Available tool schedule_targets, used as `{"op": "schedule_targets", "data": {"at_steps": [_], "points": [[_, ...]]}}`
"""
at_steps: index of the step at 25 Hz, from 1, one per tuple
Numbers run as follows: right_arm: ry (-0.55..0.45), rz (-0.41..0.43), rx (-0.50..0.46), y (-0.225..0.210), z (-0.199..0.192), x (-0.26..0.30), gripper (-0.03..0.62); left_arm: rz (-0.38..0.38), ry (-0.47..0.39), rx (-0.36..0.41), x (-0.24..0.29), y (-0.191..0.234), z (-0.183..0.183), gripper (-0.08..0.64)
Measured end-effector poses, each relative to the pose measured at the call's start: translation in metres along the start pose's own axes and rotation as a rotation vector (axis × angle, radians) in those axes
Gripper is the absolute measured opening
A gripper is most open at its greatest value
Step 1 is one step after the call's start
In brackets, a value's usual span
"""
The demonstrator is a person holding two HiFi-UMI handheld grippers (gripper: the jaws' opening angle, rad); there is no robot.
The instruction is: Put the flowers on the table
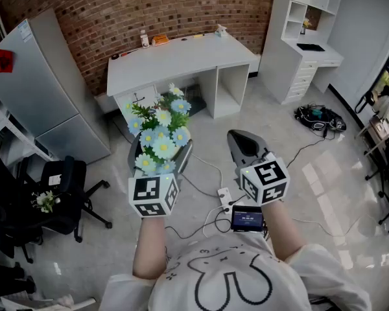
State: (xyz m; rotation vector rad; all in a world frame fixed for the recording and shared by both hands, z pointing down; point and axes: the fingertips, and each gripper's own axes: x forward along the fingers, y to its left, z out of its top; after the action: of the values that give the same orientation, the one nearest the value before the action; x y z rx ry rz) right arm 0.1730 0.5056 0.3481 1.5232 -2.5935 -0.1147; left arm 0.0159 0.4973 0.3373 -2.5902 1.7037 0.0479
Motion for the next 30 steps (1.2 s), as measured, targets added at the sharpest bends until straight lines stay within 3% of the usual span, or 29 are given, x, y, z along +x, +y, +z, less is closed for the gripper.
{"op": "schedule_targets", "data": {"at_steps": [13,21,26,30], "points": [[-0.018,0.065,-0.044,-0.058,0.010,0.003,0.018,0.065,0.013,0.010,0.055,-0.030,0.005,0.551],[-0.046,0.060,0.016,-0.083,0.006,0.008,0.018,0.092,0.026,0.006,0.059,-0.034,0.002,0.551],[-0.051,0.057,0.031,-0.090,-0.002,0.019,0.018,0.097,0.013,-0.040,0.073,-0.021,-0.004,0.551],[-0.046,0.058,-0.038,-0.100,-0.008,0.035,0.018,0.083,-0.001,-0.080,0.094,-0.004,-0.007,0.551]]}}
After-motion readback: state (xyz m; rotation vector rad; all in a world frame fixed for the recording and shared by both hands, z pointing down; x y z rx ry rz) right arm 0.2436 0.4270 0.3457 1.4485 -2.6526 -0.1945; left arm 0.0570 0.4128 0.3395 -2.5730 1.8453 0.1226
